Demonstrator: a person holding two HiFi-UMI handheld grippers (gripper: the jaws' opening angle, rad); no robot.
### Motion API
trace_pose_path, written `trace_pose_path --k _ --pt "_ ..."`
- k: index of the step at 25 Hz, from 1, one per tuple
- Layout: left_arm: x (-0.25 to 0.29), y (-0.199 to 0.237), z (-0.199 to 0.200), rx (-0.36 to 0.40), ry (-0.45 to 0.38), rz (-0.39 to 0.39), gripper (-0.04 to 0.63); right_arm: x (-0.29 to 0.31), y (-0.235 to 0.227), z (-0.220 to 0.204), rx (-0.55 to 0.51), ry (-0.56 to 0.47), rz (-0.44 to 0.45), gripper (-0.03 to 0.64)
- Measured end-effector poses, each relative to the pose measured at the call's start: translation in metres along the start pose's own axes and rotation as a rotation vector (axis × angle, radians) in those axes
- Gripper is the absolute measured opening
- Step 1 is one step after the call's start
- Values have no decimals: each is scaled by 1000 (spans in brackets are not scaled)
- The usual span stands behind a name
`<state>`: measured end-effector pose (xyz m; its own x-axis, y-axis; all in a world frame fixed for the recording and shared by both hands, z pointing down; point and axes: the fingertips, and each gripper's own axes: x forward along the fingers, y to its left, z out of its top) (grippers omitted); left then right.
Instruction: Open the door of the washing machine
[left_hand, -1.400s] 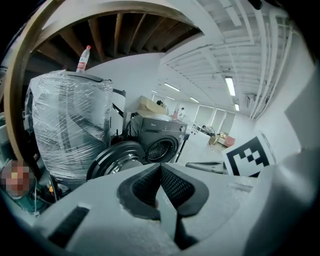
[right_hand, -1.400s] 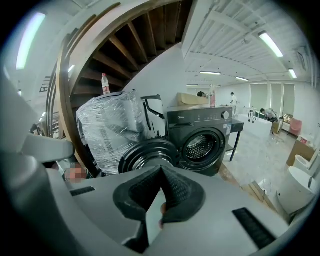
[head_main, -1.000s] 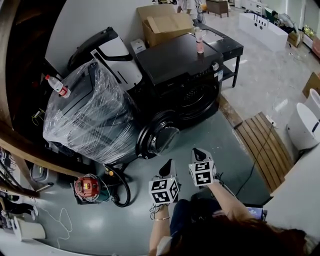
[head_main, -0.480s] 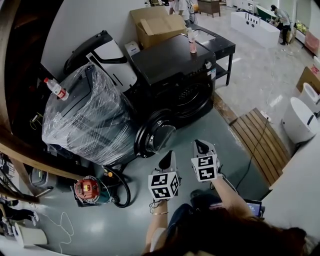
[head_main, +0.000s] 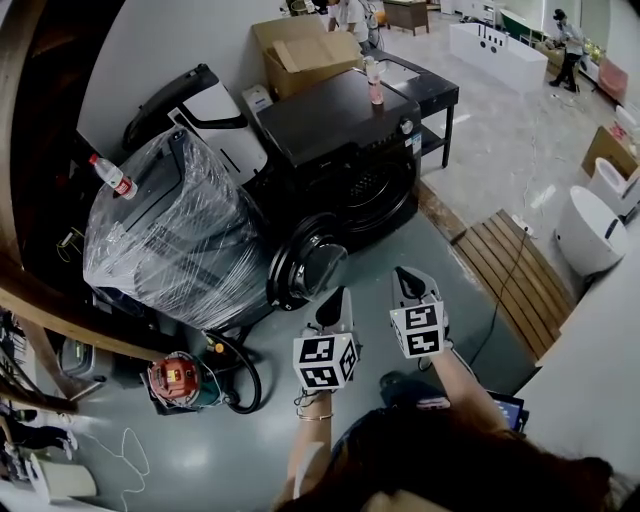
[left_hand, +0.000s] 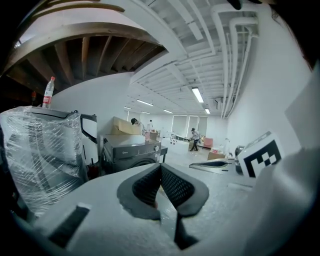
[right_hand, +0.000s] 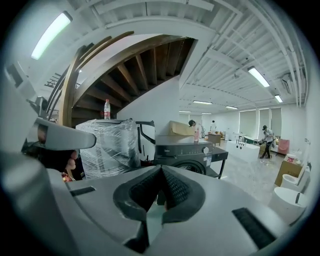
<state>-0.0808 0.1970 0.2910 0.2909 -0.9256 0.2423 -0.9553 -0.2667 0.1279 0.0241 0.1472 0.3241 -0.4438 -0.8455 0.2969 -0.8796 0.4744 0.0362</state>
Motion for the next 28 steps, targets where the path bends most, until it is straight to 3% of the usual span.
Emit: trace_pose_path --k 28 --pt "-57 -38 36 56 -79 -22 12 -82 1 47 -26 -131 -2 0"
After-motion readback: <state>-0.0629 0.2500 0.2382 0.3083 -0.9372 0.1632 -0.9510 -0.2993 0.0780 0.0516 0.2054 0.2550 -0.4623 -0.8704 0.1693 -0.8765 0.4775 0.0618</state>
